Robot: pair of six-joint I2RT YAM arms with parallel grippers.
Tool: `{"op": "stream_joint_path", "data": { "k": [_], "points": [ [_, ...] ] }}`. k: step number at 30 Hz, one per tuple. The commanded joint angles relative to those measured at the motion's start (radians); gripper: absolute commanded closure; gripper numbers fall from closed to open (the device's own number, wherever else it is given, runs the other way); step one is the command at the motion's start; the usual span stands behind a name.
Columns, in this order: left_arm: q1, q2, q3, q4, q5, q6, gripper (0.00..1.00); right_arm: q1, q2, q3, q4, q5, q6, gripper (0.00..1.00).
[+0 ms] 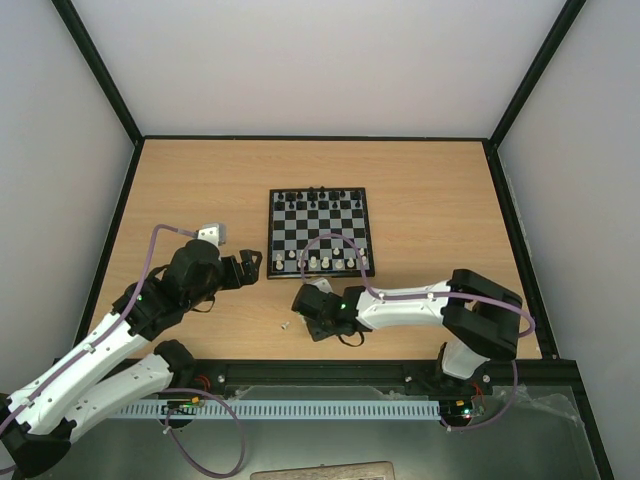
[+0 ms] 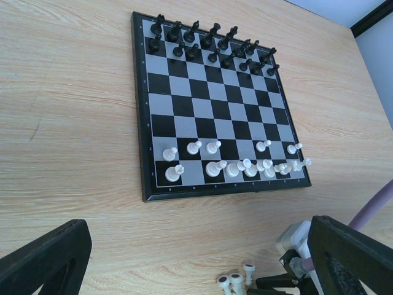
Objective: Set up the chess pieces on the board
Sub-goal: Pick up the chess piece at the center of the board.
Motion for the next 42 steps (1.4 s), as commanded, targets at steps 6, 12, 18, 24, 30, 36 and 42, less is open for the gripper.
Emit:
{"op": "stream_joint_path", "data": {
  "k": [6,12,18,24,30,36,42],
  "points": [
    [0.004,0.000,-0.008,0.014,0.003,-0.003,0.01,0.008,0.060,0.043,-0.029,0.043,0.013,0.79],
    [0.005,0.000,-0.007,0.014,0.003,-0.001,0.01,0.009,0.090,0.052,-0.047,0.072,0.019,0.79],
    [0.004,0.001,-0.009,0.014,0.006,0.000,0.01,0.007,0.110,0.054,-0.051,0.079,0.020,0.84],
    [0.005,0.000,-0.010,0.017,0.014,0.000,0.01,0.006,0.083,0.052,-0.075,0.104,0.004,0.90],
    [0.004,0.000,-0.011,0.026,0.039,0.013,0.01,-0.008,0.000,0.040,-0.092,0.101,-0.044,0.91],
    [0.004,-0.018,-0.037,0.054,0.108,0.022,0.01,-0.085,-0.184,0.008,-0.081,-0.013,-0.120,0.91],
    [0.004,-0.028,-0.109,0.169,0.306,0.016,0.01,-0.165,-0.378,-0.021,-0.069,-0.214,-0.222,0.90]
  ]
}}
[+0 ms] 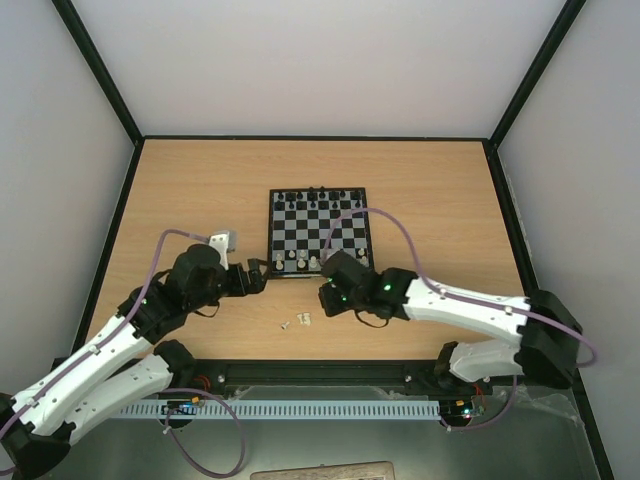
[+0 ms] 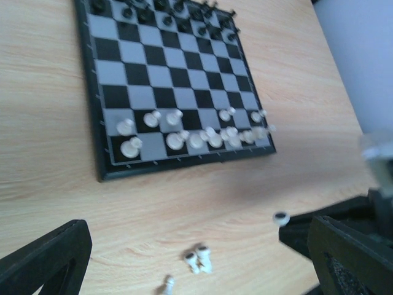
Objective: Set up the chess pieces on the board
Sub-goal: Adjust the chess piece.
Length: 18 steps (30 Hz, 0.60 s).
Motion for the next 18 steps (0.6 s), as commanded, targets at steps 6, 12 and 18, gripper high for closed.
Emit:
{"op": "stream_joint_path", "data": {
  "k": [6,12,18],
  "points": [
    [0.005,0.024,-0.146,0.308,0.482,-0.041,0.01,-0.053,-0.164,-0.030,-0.033,-0.297,-0.138,0.90],
    [0.007,0.099,-0.229,0.546,0.777,-0.153,0.01,-0.052,-0.201,-0.049,-0.035,-0.371,-0.176,0.91],
    [0.008,0.170,-0.277,0.652,0.920,-0.209,0.08,-0.050,-0.239,-0.069,-0.017,-0.417,-0.197,0.91]
  ]
}}
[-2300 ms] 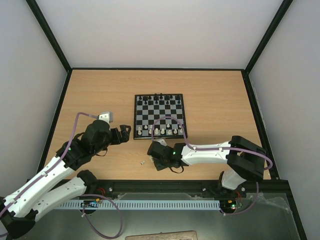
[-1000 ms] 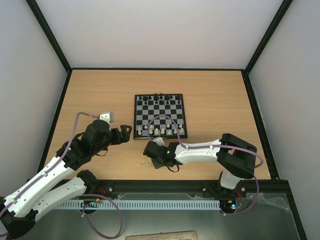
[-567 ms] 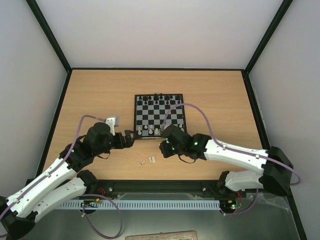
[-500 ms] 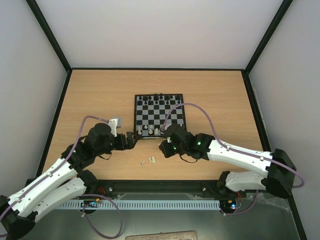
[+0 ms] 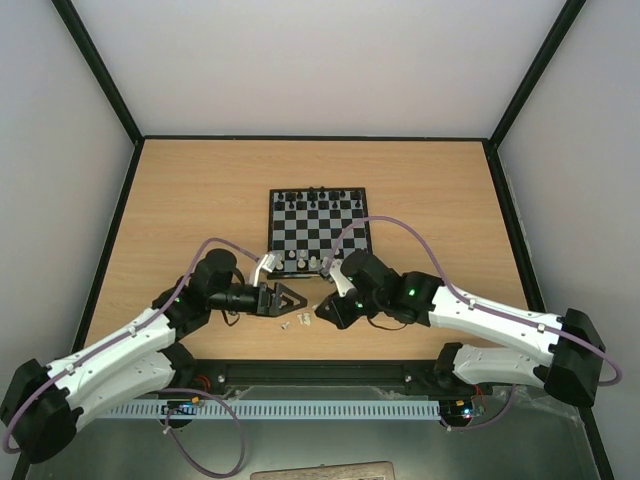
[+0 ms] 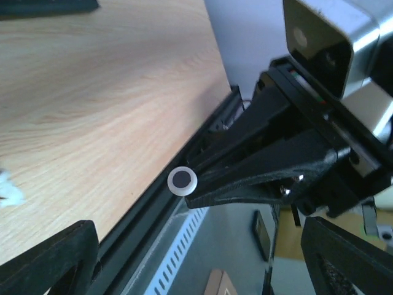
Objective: Set up the chess pieces on the board
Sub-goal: Adjust the chess piece.
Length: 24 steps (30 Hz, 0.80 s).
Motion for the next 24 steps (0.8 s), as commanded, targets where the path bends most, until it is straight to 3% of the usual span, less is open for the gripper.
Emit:
{"op": "stream_joint_path", "data": {
  "k": [1,16,24],
  "points": [
    [0.006,0.045,-0.044,0.168,0.204,-0.074,0.11,-0.001,-0.040,-0.017,-0.015,-0.064,-0.037,0.91],
    [0.006,0.114,-0.068,0.236,0.303,-0.079,0.49,0.067,0.002,0.022,0.013,-0.089,-0.062,0.91],
    [0.006,0.124,-0.069,0.229,0.312,-0.068,0.54,0.084,-0.022,0.027,0.029,-0.100,-0.070,0.91]
  ]
}}
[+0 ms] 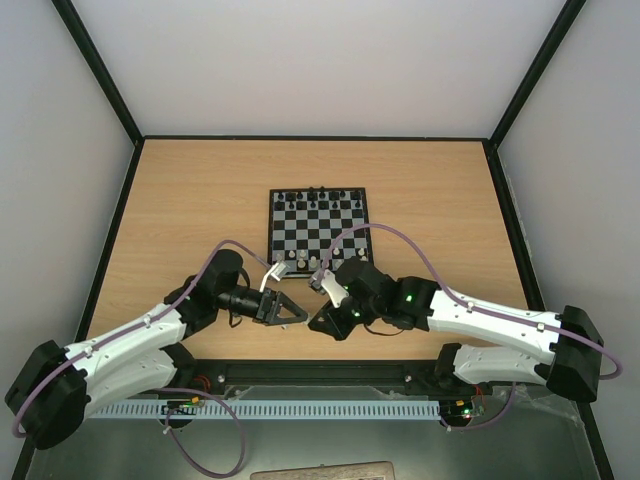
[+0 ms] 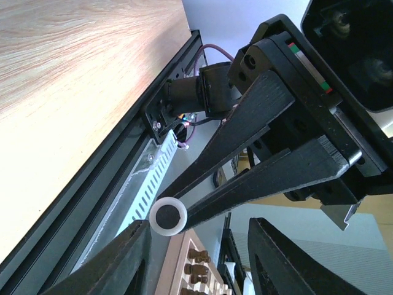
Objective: Set up the chess pieces on the board
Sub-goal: Adjust the chess piece.
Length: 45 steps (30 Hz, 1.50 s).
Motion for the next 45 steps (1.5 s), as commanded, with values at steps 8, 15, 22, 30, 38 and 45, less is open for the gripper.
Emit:
{"op": "stream_joint_path", "data": {
  "k": [8,15,22,30,38,45],
  "points": [
    [0.006,0.017,-0.019,0.024,0.038,0.018,0.55,0.024,-0.018,0.042,0.023,-0.029,-0.023,0.92],
    [0.006,0.021,-0.022,0.022,0.038,0.023,0.56,0.030,-0.017,0.057,0.021,-0.024,-0.028,0.92],
    [0.006,0.025,-0.024,0.023,0.038,0.021,0.63,0.033,-0.003,0.057,0.025,-0.021,-0.029,0.92],
    [0.005,0.022,-0.025,0.021,0.039,0.018,0.72,0.033,0.004,0.062,0.024,-0.003,-0.027,0.92],
    [-0.001,0.025,-0.020,0.023,0.040,0.014,0.84,0.034,0.018,0.068,0.022,0.016,-0.026,0.92],
    [-0.007,0.028,-0.017,0.021,0.035,0.014,0.92,0.034,0.026,0.074,0.020,0.026,-0.023,0.86]
  ]
}}
